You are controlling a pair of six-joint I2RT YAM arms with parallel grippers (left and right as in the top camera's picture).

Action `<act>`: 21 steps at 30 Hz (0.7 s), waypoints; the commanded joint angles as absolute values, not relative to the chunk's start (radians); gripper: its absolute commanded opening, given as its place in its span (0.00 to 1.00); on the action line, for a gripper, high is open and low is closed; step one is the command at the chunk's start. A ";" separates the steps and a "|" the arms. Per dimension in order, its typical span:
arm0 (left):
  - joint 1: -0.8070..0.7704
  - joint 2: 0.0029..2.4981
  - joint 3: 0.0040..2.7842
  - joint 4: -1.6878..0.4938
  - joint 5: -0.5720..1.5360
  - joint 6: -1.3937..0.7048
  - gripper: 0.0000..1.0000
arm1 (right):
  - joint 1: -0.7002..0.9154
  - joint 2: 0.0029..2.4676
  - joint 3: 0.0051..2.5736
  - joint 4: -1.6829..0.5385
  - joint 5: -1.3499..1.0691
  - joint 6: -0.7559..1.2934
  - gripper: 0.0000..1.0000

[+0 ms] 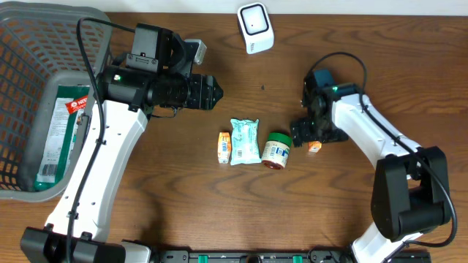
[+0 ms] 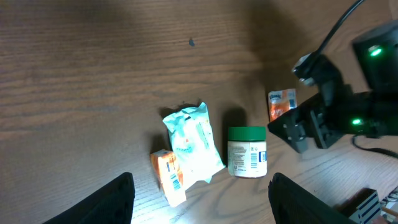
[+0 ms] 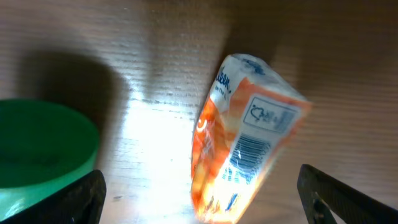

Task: Scan the item barcode

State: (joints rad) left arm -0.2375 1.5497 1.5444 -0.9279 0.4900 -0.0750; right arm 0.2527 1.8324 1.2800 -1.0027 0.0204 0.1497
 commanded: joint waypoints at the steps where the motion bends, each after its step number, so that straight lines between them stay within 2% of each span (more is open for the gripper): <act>1: -0.236 1.555 1.547 -0.934 0.448 -0.089 0.70 | 0.236 1.803 1.407 -1.061 0.021 0.139 0.95; 3: -0.233 1.554 1.568 -0.950 0.386 -0.117 0.70 | 0.227 1.795 1.478 -1.114 0.021 0.140 0.96; 4: -0.228 1.554 1.586 -0.963 0.355 -0.133 0.70 | 0.221 1.790 1.512 -1.139 0.021 0.140 0.99; 9: -0.140 1.554 1.771 -1.076 0.184 -0.206 0.70 | 0.176 1.785 1.610 -1.180 0.022 0.140 0.99; 16: 0.115 1.555 1.900 -1.085 -0.008 -0.339 0.70 | 0.143 1.786 1.598 -1.180 0.022 0.140 0.99; 21: 0.302 1.594 1.885 -1.030 -0.038 -0.412 0.70 | 0.144 1.786 1.598 -1.178 0.021 0.141 0.99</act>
State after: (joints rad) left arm 0.2249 1.5646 1.8912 -1.0473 0.0319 -0.3378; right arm 0.1482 1.7958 1.5997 -1.1786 0.0185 0.1471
